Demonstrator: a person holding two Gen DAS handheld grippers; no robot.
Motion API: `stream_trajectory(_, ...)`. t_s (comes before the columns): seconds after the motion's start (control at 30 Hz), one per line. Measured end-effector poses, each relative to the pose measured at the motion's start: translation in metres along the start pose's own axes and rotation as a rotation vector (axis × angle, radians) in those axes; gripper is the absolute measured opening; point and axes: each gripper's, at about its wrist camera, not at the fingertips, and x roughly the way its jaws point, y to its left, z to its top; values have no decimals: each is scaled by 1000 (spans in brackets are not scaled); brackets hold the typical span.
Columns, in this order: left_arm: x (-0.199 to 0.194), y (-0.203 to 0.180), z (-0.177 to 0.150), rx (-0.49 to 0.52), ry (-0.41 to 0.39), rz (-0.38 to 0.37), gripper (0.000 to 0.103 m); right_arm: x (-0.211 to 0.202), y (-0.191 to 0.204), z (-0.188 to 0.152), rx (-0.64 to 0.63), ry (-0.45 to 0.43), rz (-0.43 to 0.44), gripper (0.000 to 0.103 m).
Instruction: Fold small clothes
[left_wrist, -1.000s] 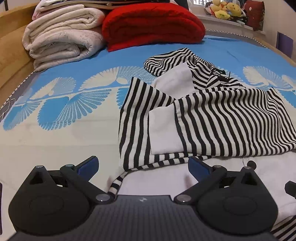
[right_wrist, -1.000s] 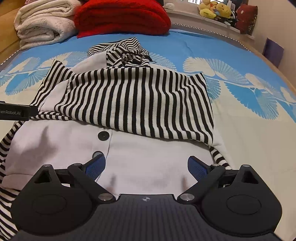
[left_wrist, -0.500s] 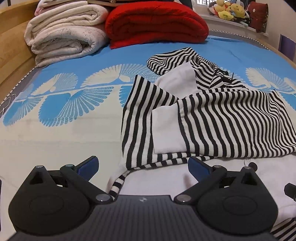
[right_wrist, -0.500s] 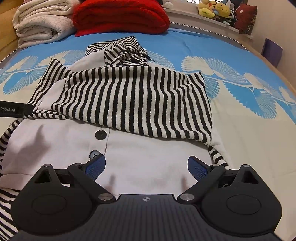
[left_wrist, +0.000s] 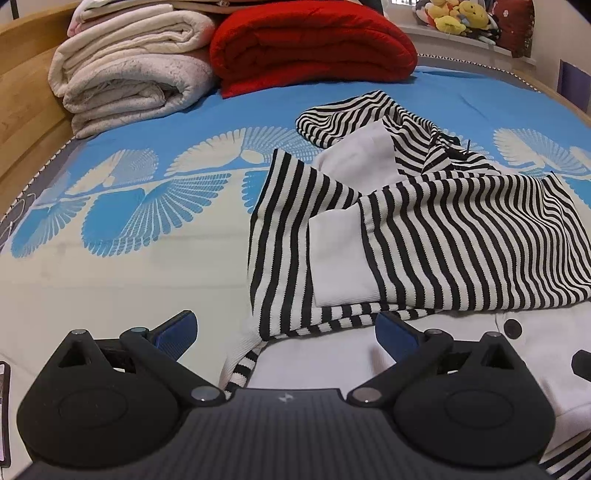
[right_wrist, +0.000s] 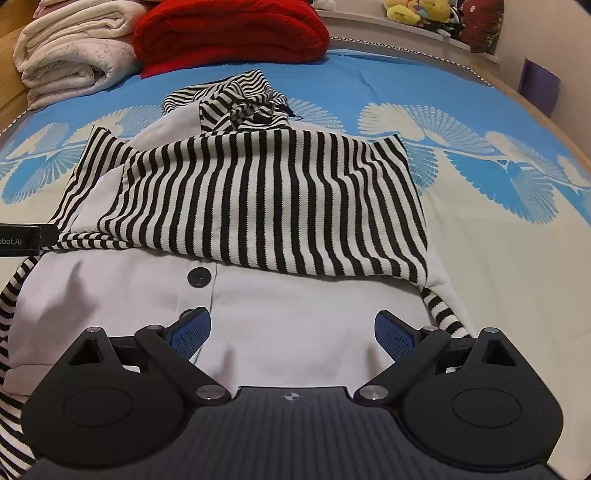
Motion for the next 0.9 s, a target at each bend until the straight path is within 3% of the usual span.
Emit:
stream_trajectory(0.2, 1, 5, 0, -2, 6, 10, 103, 2, -3, 4, 42, -6, 11, 96)
stream_trajectory(0.33, 3, 10, 4, -8, 16, -1, 103, -8, -23, 28, 176, -75, 97, 95)
stream_trajectory(0.47, 4, 33, 31, -54, -10, -12, 103, -17, -60, 100, 308, -161, 174, 95)
stream_trajectory(0.57, 9, 60, 72, -119, -60, -22, 103, -10, -78, 173, 319, -279, 206, 95)
stream_trajectory(0.63, 14, 71, 103, -158, -115, -52, 103, 14, -79, 225, 312, -304, 234, 96)
stream_trajectory(0.73, 37, 70, 141, -183, -161, -120, 103, 74, -73, 286, 364, -251, 262, 96)
stream_trajectory(0.9, 108, 36, 186, -207, -122, -319, 103, 190, -46, 333, 454, -138, 156, 96)
